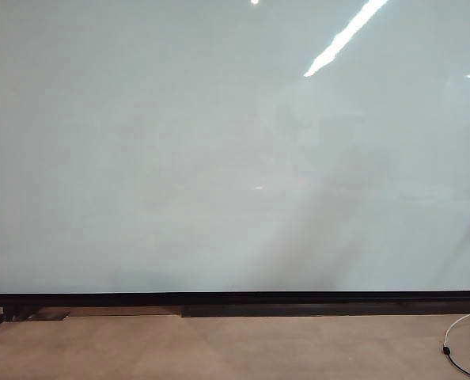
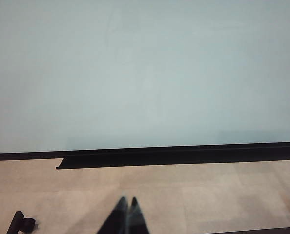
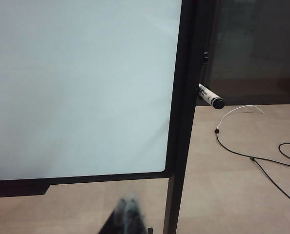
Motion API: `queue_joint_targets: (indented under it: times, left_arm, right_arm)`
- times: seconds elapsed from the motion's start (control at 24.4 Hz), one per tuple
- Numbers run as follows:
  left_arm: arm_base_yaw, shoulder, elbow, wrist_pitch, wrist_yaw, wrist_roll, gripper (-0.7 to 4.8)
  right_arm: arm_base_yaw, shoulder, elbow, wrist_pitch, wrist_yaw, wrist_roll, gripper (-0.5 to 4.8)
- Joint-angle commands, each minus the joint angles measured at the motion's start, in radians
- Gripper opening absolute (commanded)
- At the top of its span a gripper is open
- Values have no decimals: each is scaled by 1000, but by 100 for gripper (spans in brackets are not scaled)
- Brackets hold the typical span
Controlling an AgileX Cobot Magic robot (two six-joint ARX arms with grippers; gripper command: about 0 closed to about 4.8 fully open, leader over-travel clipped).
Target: Pick up the pen on the shelf to the right of the whiteboard and draw a triangle.
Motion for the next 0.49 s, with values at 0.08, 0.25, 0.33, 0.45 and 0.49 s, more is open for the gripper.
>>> queue_joint_targets:
  times: [0.08, 0.25, 0.33, 0.45, 0.49]
  left_arm:
    - [0, 0, 4, 8, 0, 0, -5]
    - [0, 0, 3, 8, 0, 0, -5]
    - [0, 0, 4, 8, 0, 0, -5]
    - [0, 0, 3, 8, 0, 0, -5]
    - [0, 0, 4, 8, 0, 0, -5]
  right_arm:
    - [0, 0, -5, 12, 1, 5, -9]
    - [0, 0, -5, 12, 1, 5, -8]
    - [0, 0, -5, 12, 1, 5, -9]
    - [2, 0, -6, 69, -61, 20, -9]
    - [2, 0, -6, 98, -66, 20, -8]
